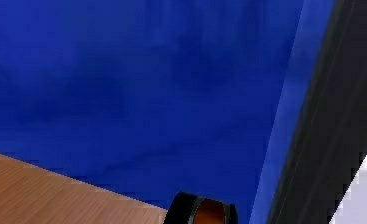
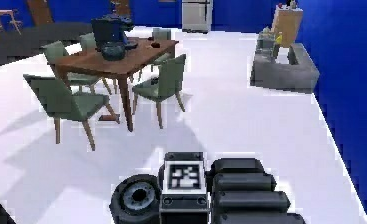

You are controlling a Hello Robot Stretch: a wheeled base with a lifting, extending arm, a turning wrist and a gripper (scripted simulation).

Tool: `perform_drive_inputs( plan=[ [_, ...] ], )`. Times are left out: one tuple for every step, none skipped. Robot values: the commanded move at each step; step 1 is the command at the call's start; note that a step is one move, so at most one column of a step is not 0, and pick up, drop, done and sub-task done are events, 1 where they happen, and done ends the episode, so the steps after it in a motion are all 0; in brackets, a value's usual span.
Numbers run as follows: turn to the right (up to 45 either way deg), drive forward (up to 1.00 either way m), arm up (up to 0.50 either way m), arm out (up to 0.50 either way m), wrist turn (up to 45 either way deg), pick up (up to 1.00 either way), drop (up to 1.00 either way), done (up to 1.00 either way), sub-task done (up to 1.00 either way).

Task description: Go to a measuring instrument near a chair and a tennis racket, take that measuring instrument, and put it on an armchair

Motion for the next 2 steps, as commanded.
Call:
perform_drive_inputs(
  plan=[
    [0.0,0.25,0.00,0.00,0.0,0.00,0.00,0.00,0.00],
    [-45.0,0.00,0.00,0.00,0.0,0.00,0.00,0.00,0.00]
  ],
)
